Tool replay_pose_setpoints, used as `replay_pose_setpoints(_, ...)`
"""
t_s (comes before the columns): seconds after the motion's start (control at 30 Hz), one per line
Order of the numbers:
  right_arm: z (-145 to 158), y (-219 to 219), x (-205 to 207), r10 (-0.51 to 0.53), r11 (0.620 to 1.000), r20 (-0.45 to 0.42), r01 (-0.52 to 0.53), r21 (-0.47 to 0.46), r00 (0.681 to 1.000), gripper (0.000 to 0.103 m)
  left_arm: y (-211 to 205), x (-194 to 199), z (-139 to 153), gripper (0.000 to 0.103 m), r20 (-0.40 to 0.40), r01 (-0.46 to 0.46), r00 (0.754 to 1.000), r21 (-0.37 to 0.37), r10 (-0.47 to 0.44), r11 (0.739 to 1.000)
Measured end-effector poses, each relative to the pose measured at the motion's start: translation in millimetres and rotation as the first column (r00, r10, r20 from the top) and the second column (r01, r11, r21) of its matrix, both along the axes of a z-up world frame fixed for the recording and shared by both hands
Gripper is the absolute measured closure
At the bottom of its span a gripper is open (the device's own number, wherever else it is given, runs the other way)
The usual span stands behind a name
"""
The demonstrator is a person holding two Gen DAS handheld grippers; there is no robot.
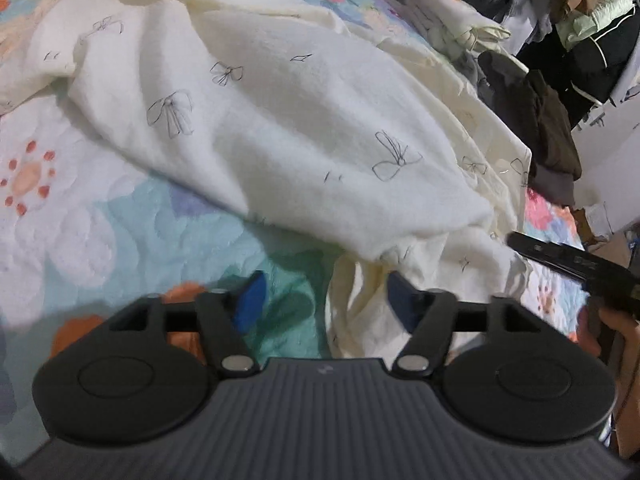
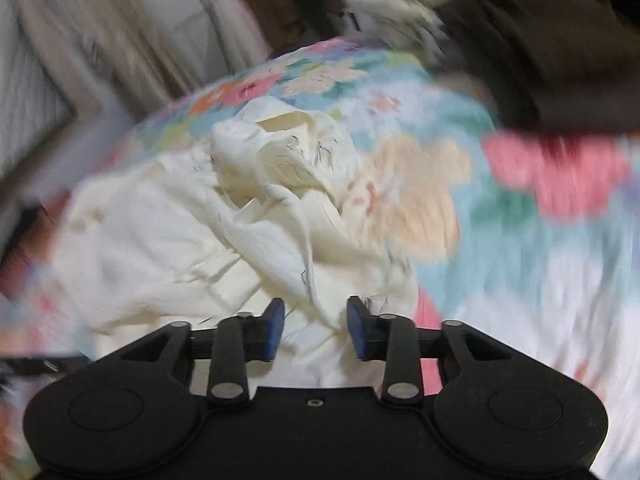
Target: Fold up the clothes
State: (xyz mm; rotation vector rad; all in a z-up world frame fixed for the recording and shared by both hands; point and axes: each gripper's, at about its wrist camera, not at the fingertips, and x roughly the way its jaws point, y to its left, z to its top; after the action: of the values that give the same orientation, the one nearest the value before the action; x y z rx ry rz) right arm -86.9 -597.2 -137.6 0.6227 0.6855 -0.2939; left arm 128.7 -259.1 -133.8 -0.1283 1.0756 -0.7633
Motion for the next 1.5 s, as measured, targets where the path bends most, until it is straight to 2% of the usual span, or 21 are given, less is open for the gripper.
replay_pose_setpoints(0.1,-6,2,-14,0.032,0.998,-0.023,-0.030,0.061,0.999,0.057,8,-19,-8,0.025,0.018,0.021,1.000,-0.045,-0.020,0.999)
replay_pose_setpoints(0.2,-5,12,-18,0.073,0.997,-0.046,-0.071,0.038,0.996,0.054,0,-26,-14,0.024,0.037,0.074,0.997,-0.065,-0.072,0.995)
replay_pose_setpoints(0.3,-7,18,-19,0.113,0.992,-0.061,-0.109,0.064,0.992,0.049,-11,-29,-19,0.002,0.045,0.075,0.996,-0.084,-0.072,0.994)
replay_pose_setpoints(0.43,-31,37,-19,0.244,0.945,0.000,-0.238,0.223,0.970,0.049,-22,-33,-26,0.003,0.063,0.053,0.997,-0.076,-0.048,0.996)
replay_pose_setpoints(0.47,-38,43,-17,0.243,0.941,0.002,-0.237,0.240,0.970,0.048,-23,-35,-27,0.007,0.079,0.053,0.996,-0.075,-0.047,0.996)
replay_pose_setpoints(0.5,-45,48,-16,0.239,0.938,0.006,-0.233,0.257,0.971,0.046,-24,-38,-27,0.025,0.088,0.052,0.995,-0.064,-0.046,0.997)
replay_pose_setpoints(0.53,-49,50,-16,0.213,0.940,0.028,-0.213,0.266,0.977,0.044,-25,-40,-27,0.056,0.082,0.064,0.995,-0.062,-0.059,0.996)
replay_pose_setpoints(0.6,-55,49,-15,0.169,0.940,0.071,-0.182,0.289,0.983,0.039,-28,-43,-25,0.079,0.060,0.098,0.994,-0.064,-0.094,0.993)
replay_pose_setpoints(0.67,-56,46,-12,0.139,0.943,0.100,-0.162,0.290,0.985,0.039,-30,-47,-17,0.087,0.048,0.107,0.994,-0.106,-0.103,0.989)
replay_pose_setpoints(0.73,-52,48,-6,0.139,0.960,0.112,-0.161,0.229,0.984,0.039,-28,-53,-8,0.090,0.052,0.119,0.992,-0.142,-0.113,0.983)
replay_pose_setpoints(0.77,-50,50,-4,0.140,0.969,0.114,-0.160,0.187,0.984,0.045,-28,-56,-2,0.091,0.056,0.126,0.991,-0.157,-0.118,0.980)
replay_pose_setpoints(0.8,-45,51,-1,0.133,0.979,0.107,-0.147,0.139,0.985,0.071,-28,-59,4,0.093,0.058,0.136,0.990,-0.173,-0.128,0.975)
replay_pose_setpoints(0.83,-36,52,1,0.131,0.984,0.086,-0.140,0.107,0.988,0.091,-29,-62,10,0.093,0.056,0.146,0.989,-0.191,-0.137,0.971)
replay_pose_setpoints(0.87,-27,53,1,0.127,0.988,0.066,-0.132,0.074,0.990,0.100,-29,-65,16,0.093,0.052,0.155,0.988,-0.208,-0.147,0.966)
replay_pose_setpoints(0.93,9,60,-11,0.111,0.994,0.049,-0.111,-0.006,0.993,0.100,-24,-72,27,0.093,0.025,0.149,0.989,-0.263,-0.148,0.953)
replay_pose_setpoints(0.97,30,68,-21,0.132,0.987,0.066,-0.125,-0.102,0.989,0.100,-22,-75,32,0.093,0.008,0.150,0.988,-0.297,-0.155,0.943)
replay_pose_setpoints(1.1,99,83,-46,0.147,0.915,0.071,-0.108,-0.390,0.987,0.100,-42,-95,50,0.093,-0.008,0.225,0.970,-0.360,-0.244,0.905)
replay_pose_setpoints(1.2,129,87,-66,0.119,0.864,0.091,-0.058,-0.500,0.989,0.100,-63,-114,60,0.093,0.015,0.297,0.950,-0.360,-0.312,0.885)
replay_pose_setpoints(1.27,124,92,-70,0.109,0.818,0.045,-0.064,-0.572,0.993,0.100,-69,-124,58,0.093,0.004,0.318,0.941,-0.354,-0.338,0.879)
replay_pose_setpoints(1.43,32,86,-63,0.032,0.857,-0.239,-0.150,-0.494,0.971,0.102,-69,-122,29,0.093,-0.054,0.284,0.953,-0.190,-0.299,0.940)
replay_pose_setpoints(1.5,23,71,-65,-0.023,0.886,-0.242,-0.093,-0.454,0.970,0.102,-60,-112,24,0.093,-0.077,0.243,0.963,-0.163,-0.258,0.956)
